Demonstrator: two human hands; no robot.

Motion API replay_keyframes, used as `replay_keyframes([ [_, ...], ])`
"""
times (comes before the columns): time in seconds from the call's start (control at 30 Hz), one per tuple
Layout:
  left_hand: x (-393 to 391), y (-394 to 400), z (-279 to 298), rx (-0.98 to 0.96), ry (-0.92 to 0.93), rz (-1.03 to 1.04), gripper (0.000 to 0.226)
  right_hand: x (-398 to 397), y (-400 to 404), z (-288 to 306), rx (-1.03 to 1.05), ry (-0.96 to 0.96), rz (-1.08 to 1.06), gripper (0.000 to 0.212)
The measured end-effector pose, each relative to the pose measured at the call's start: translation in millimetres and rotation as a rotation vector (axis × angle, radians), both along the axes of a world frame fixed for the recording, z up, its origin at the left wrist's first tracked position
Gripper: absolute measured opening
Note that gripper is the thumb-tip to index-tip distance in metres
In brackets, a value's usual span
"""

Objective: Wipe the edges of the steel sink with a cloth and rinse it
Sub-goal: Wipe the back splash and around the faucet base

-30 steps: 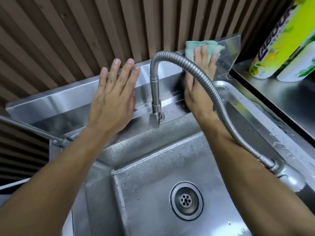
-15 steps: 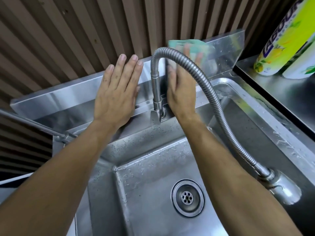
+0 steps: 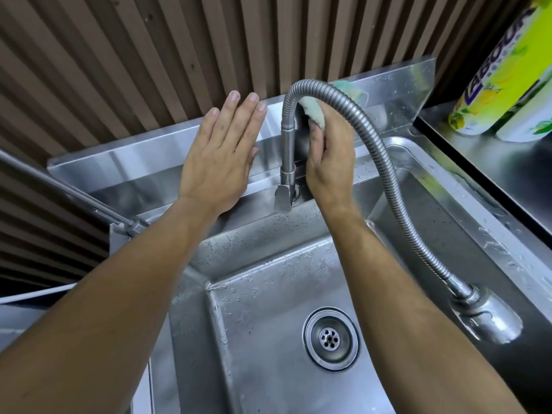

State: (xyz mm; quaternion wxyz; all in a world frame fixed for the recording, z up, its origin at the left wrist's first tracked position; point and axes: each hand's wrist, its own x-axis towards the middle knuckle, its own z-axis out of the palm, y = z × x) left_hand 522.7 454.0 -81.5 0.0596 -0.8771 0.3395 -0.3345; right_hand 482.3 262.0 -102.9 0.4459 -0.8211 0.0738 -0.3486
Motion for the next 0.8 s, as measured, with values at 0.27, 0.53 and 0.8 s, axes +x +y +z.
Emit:
replay_keyframes([
  [0.27,-1,-3,-1,-0.005,0.024,0.008,0.056,-103,41,10,0.896,0.276,-0.126,0.036],
  [0.53,-4,-2,1,-0.001,0.068,0.018,0.059,-87,37,29,0.103,0.001,-0.016,0.037],
  [0.8,-1,-1,-1,-0.004,0.069,-0.003,0.059,-13,-4,-18,-0.432,0.107,0.116,0.054],
])
